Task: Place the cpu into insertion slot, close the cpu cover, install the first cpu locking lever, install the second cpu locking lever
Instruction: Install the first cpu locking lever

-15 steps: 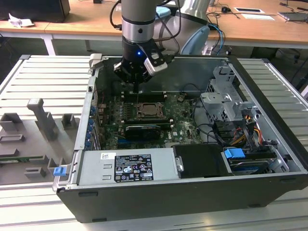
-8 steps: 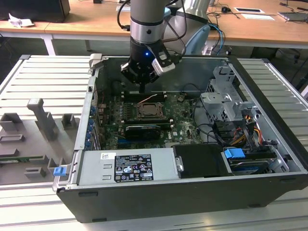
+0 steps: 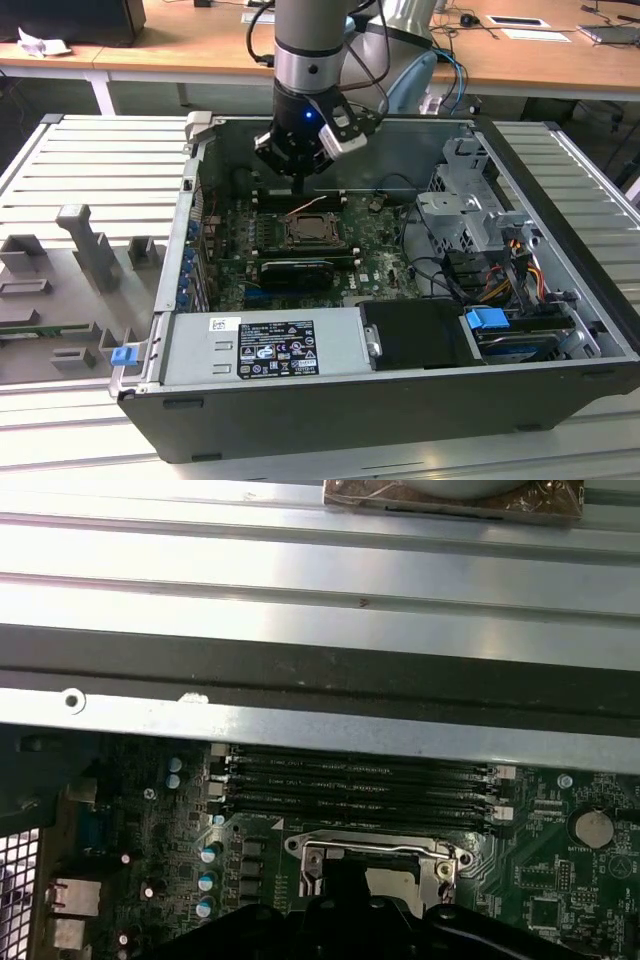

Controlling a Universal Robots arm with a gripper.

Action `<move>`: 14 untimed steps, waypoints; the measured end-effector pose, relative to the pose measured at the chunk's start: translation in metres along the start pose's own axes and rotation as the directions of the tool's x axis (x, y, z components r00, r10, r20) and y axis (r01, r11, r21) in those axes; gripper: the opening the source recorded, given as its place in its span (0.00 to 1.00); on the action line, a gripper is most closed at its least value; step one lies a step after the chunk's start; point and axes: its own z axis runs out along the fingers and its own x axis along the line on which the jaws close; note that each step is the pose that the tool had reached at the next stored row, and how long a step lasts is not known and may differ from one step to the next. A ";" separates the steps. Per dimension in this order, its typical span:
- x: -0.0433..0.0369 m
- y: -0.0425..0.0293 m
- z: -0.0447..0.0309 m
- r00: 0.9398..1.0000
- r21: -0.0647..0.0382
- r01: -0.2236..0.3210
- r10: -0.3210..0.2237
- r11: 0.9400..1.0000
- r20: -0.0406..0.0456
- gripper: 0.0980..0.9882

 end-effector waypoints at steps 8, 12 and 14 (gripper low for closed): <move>-0.0005 -0.0001 0.0015 1.000 -0.018 0.000 0.000 1.000 0.001 0.01; -0.0006 -0.0002 0.0022 1.000 -0.024 0.001 -0.001 1.000 0.002 0.01; -0.0015 -0.0003 0.0035 1.000 -0.059 -0.003 0.003 0.998 0.005 0.01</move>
